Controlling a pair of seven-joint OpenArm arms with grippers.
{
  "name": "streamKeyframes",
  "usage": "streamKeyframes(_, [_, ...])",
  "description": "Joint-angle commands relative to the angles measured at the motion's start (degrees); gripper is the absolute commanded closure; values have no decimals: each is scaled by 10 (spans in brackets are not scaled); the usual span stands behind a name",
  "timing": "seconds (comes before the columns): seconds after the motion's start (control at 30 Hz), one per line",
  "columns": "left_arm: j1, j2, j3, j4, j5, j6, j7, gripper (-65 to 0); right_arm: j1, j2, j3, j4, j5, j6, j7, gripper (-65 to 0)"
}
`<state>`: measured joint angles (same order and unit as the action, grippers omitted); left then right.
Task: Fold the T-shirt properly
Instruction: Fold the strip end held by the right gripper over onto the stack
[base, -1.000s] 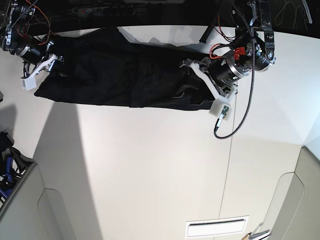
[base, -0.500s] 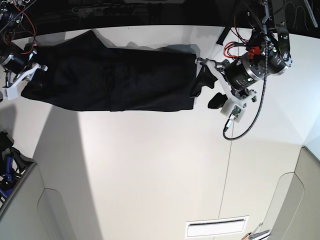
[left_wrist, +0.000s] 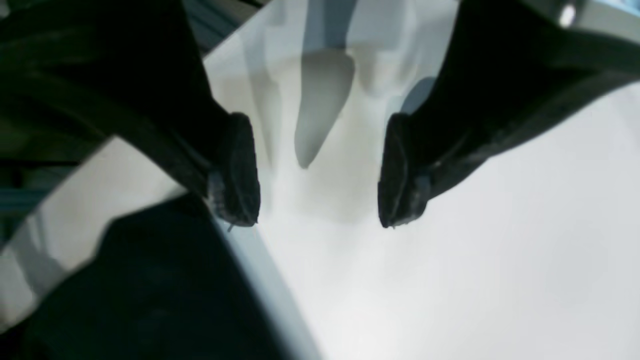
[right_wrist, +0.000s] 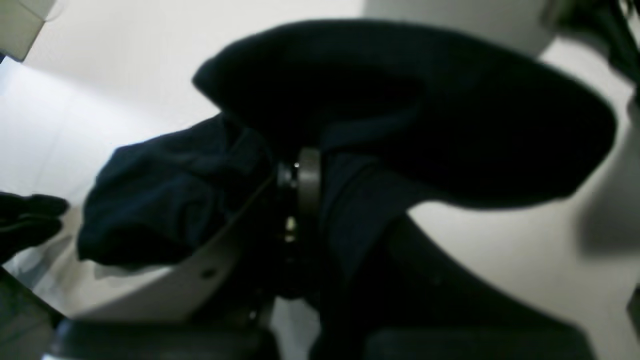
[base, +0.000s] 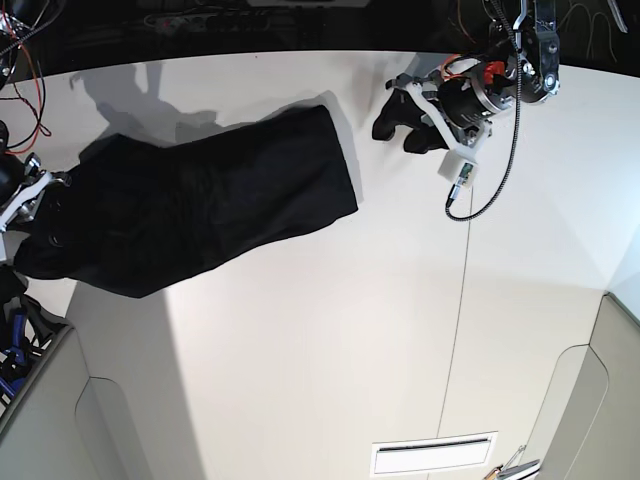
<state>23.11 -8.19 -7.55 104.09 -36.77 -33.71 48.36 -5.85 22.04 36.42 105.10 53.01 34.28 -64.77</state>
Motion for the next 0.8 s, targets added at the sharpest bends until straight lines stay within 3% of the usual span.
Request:
streamKeyframes(0.0, [-3, 1, 5, 5, -9, -4, -11, -401, 13, 7, -6, 16, 16, 0, 13, 0])
streamKeyframes(0.27, [-4, 20, 16, 4, -14, -4, -26, -401, 59, -64, -147, 41, -31, 0, 11, 0])
streamKeyframes(0.43, [-4, 43, 17, 4, -16, -4, -27, -401, 73, -107, -289, 41, -89, 0, 16, 0])
streamKeyframes(0.6, [-4, 55, 17, 4, -25, -4, -27, -401, 73, -123, -454, 19, -194, -11, 50, 0])
streamKeyframes(0.63, [-4, 55, 16, 4, -29, -4, -27, -401, 73, -124, -487, 8, -222, -11, 56, -36])
streamKeyframes(0.7, [-4, 55, 16, 4, -31, -4, -23, -401, 73, -124, -545, -15, -278, -11, 72, -240])
streamKeyframes(0.77, [-4, 55, 16, 4, -36, -4, -18, -401, 73, -124, -589, -31, -326, -16, 80, -385])
